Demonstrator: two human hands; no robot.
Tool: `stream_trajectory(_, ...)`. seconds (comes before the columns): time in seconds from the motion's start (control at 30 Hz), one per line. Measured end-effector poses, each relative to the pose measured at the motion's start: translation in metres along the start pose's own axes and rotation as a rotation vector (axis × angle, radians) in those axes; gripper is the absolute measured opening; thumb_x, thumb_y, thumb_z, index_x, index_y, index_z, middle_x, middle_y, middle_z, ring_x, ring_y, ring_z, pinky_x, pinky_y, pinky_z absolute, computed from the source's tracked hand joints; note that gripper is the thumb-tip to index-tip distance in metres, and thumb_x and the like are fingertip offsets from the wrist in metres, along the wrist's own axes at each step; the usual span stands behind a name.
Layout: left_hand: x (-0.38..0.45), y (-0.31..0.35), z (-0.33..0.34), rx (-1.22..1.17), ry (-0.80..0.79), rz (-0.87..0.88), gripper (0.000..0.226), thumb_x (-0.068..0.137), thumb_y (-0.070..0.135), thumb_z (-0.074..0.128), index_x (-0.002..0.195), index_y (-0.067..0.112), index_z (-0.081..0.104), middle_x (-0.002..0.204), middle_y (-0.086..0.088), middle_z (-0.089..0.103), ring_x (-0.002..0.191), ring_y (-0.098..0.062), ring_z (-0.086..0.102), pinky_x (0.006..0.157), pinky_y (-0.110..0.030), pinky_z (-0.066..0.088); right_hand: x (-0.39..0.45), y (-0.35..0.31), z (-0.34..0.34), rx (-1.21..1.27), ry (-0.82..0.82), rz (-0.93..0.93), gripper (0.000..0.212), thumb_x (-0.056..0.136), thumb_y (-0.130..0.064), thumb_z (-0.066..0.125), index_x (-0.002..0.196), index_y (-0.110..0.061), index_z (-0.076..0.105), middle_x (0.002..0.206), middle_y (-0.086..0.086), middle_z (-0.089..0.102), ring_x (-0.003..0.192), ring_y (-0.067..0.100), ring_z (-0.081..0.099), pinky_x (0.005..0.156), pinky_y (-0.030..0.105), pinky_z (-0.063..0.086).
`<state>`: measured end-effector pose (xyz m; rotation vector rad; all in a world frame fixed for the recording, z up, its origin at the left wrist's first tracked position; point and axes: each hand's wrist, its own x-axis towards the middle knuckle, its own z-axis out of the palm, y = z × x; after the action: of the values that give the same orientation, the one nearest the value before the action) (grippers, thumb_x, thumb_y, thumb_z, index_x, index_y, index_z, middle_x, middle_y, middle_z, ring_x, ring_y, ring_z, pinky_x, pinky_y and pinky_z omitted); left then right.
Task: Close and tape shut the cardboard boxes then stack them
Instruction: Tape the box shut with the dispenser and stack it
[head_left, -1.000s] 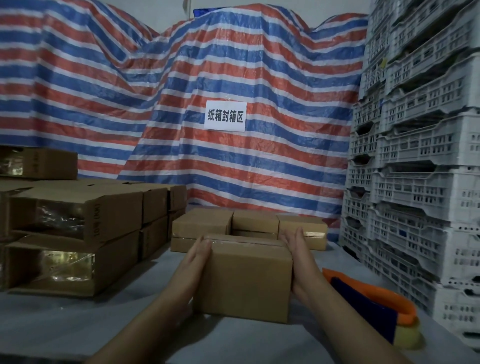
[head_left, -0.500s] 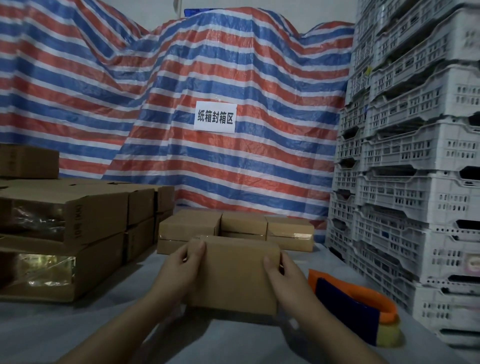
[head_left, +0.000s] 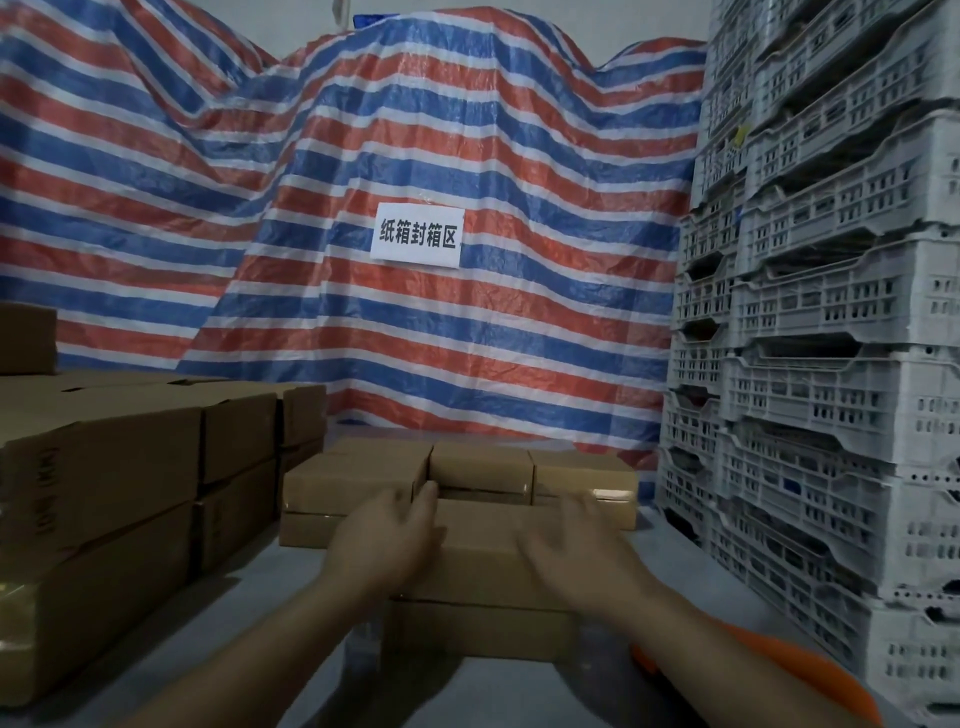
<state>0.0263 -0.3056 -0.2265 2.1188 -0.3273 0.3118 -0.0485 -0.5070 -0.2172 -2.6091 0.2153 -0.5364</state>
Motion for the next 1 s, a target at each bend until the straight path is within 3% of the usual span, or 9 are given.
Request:
stream_trajectory(0.07,-0.006,-0.006,-0.006,0.261,-0.108,0.361,0.061,0.079,0.082,0.034,0.128,0.047,0.044,0.126,0.023,0.05,0.118,-0.003,0.05,0.099,-0.032,0.044,-0.014,0.0,-0.002,-0.301,-0.082,-0.196,0.076,0.088,-0.076,0.041,0.147,-0.028,0.036,0.153,0.0,0.035,0.138,0.022,0.037,0.116,0.046,0.031)
stream_trajectory(0.13,0.001,-0.011,-0.007,0.635,-0.252,0.534,0.08,0.075,0.087,0.027,0.145,0.049,0.025,0.153,0.021,0.026,0.143,-0.009,0.02,0.116,-0.041,0.015,-0.017,0.002,0.0,-0.445,-0.197,-0.207,0.08,0.086,-0.081,0.035,0.148,-0.031,0.033,0.154,0.0,0.034,0.137,0.023,0.036,0.116,0.048,0.028)
stream_trajectory(0.23,0.026,-0.009,0.004,0.852,-0.243,0.586,0.073,0.085,0.079,0.029,0.149,0.044,0.02,0.161,0.005,0.017,0.149,-0.02,0.004,0.118,-0.046,-0.003,-0.003,-0.002,-0.001,-0.563,-0.145,-0.24,0.046,0.099,-0.06,0.038,0.131,-0.026,0.043,0.135,0.005,0.049,0.116,0.024,0.049,0.103,0.045,0.039)
stream_trajectory(0.3,0.041,-0.002,0.018,0.889,-0.239,0.577,0.071,0.089,0.075,0.03,0.15,0.038,0.022,0.161,-0.001,0.019,0.15,-0.024,0.004,0.119,-0.049,-0.003,0.02,-0.004,-0.004,-0.578,-0.192,-0.199,0.034,0.102,-0.047,0.043,0.125,-0.023,0.047,0.129,0.006,0.052,0.11,0.023,0.053,0.099,0.043,0.043)
stream_trajectory(0.5,0.09,-0.001,0.047,1.117,-0.174,0.507,0.072,0.093,0.071,0.025,0.146,0.023,0.031,0.158,-0.014,0.024,0.149,-0.033,0.01,0.118,-0.053,0.003,0.097,0.006,0.009,-0.49,-0.307,-0.09,0.032,0.102,-0.034,0.052,0.128,-0.015,0.052,0.13,0.009,0.055,0.112,0.026,0.058,0.1,0.043,0.049)
stream_trajectory(0.67,0.115,-0.007,0.051,1.157,-0.184,0.424,0.07,0.093,0.071,0.026,0.144,0.022,0.033,0.157,-0.017,0.026,0.147,-0.036,0.014,0.118,-0.056,0.006,0.123,0.004,0.026,-0.453,-0.289,-0.076,0.035,0.101,-0.032,0.054,0.133,-0.016,0.052,0.133,0.009,0.055,0.116,0.026,0.056,0.102,0.043,0.048)
stream_trajectory(1.0,0.133,-0.013,0.06,1.068,-0.217,0.362,0.063,0.091,0.07,0.034,0.132,0.022,0.039,0.139,-0.016,0.046,0.127,-0.035,0.042,0.105,-0.051,0.032,0.142,0.011,0.035,-0.432,-0.249,-0.096,0.039,0.097,-0.035,0.059,0.132,-0.021,0.049,0.133,0.007,0.053,0.114,0.024,0.054,0.101,0.041,0.047)
